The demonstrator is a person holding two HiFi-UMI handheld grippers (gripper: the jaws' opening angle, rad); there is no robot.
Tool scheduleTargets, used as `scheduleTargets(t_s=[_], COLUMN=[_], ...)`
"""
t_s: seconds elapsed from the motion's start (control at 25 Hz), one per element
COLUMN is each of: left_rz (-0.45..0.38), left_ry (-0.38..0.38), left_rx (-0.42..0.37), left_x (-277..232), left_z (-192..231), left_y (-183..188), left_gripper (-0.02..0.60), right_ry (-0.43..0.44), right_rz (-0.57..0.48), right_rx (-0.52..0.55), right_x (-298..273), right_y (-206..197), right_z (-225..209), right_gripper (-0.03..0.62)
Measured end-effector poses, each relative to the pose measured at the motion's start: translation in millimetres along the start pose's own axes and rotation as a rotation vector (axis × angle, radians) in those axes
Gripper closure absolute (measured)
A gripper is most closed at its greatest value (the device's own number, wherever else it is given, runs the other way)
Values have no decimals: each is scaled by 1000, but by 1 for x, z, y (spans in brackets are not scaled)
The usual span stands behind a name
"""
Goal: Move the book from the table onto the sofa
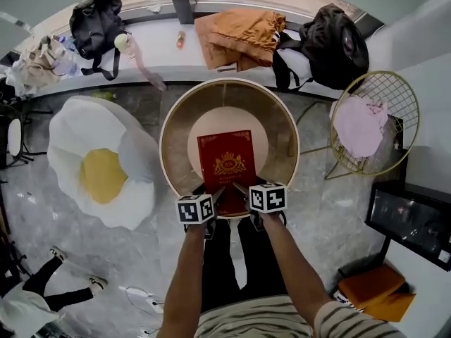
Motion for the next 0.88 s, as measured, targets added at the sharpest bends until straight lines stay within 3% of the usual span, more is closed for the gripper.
scheduleTargets(t_s=[0.88], left_rz=[-190], left_ry=[45], left_rx=[-19], left_x=[170], left_z=[-86], left_y=[39], left_gripper=[272], right_ry=[54], right_rz=[-95], right_rx=[153], right_x=[147], right_y=[50], right_z=[117], right_gripper=[250])
Point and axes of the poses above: the fingertips, and each gripper's own axes: x backward along the fingers, z to its left, y out of its top, the point moved 1 cm from there along x, backward along the fingers, and after that the axes turned 5 degrees about z, right-handed, at the moved point
